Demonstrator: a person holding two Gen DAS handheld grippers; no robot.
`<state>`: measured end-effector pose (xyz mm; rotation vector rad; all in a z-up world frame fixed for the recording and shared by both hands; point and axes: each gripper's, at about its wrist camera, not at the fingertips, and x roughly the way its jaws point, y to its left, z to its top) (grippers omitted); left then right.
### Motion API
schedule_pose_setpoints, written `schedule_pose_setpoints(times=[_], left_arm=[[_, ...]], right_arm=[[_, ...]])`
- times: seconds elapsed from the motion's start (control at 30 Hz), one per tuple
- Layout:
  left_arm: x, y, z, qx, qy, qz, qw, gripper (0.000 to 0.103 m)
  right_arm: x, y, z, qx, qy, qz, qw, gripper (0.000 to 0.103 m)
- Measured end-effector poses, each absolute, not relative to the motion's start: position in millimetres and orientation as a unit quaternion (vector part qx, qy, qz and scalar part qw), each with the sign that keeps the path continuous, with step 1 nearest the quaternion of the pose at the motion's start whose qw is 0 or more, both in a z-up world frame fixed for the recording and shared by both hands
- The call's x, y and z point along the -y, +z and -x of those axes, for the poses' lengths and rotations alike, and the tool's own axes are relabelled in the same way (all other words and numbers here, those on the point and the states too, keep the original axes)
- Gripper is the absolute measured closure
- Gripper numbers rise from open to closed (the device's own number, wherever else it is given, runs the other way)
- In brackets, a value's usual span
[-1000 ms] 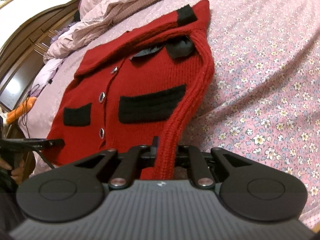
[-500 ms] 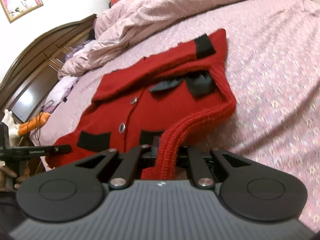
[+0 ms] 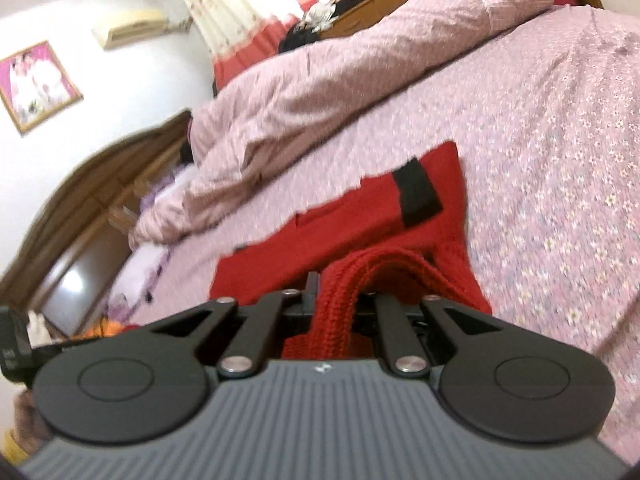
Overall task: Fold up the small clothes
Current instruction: 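Lift the hem with both grippers and fold it over toward the collar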
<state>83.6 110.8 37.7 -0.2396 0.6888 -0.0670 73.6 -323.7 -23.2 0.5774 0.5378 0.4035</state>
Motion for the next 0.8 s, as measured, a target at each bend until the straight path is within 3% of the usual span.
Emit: schedule_pose_setpoints(times=[0.43, 0.8], left_arm=[[-128, 80, -142, -0.29, 0.011, 0.146, 0.946, 0.088], [-122, 44, -186, -0.339, 0.006, 0.123, 0.933, 0.088]], right_arm=[[330, 9, -107, -0.191, 0.186, -0.319, 0.91, 0.093], [320, -3, -147, -0.213, 0.174, -0.317, 0.908, 0.093]])
